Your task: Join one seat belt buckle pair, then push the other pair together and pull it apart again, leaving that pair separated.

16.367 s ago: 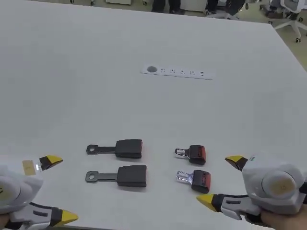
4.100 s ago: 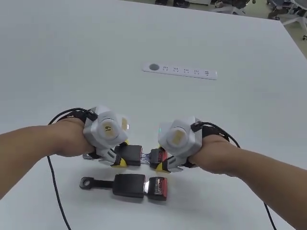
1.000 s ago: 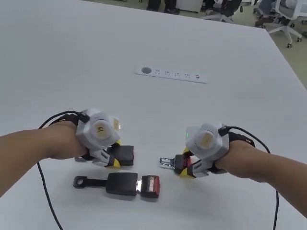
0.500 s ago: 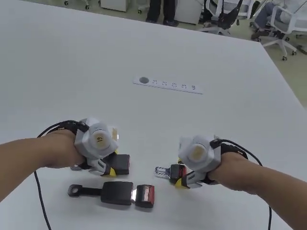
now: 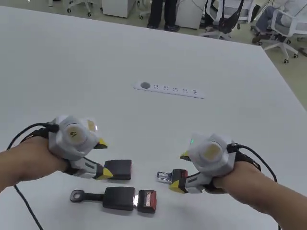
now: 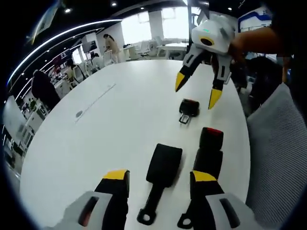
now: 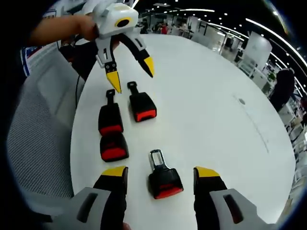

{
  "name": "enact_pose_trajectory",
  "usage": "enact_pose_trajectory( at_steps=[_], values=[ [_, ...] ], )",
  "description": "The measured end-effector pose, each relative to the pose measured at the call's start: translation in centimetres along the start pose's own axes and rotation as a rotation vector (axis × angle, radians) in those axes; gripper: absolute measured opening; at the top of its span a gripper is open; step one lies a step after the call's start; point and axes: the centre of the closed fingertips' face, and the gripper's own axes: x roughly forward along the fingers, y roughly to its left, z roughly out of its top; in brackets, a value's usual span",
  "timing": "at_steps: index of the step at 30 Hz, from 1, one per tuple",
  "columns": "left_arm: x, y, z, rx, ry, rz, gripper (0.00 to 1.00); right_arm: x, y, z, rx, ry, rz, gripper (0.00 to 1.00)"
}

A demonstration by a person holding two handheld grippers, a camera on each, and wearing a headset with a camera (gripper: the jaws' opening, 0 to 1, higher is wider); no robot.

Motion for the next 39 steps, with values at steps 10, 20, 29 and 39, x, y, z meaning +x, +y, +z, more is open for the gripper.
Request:
enact_pose_trajectory(
  at_steps=[10, 20, 29, 39],
  values=[
    [-2.8, -4.6, -3.0, -0.041, 0.014, 0.018, 0.73, -2.3, 3.4, 0.2, 0.063, -0.103, -0.117, 0.62],
    [-5.4, -4.7, -4.9, -0.167, -0.011, 0.121, 0.89, -3.0, 5.3, -0.7, 0.14, -0.123, -0.132, 0.64],
    [-6.5, -5.4, -7.3, -0.219, 0.002, 0.142, 0.96, -2.6, 6.6, -1.7, 0.174, -0.104, -0.097, 0.69],
    [-6.8, -5.6, -7.5, -0.22, 0.005, 0.171, 1.0, -2.7, 6.6, -2.5, 0.212, -0.098, -0.126, 0.69]
  ],
)
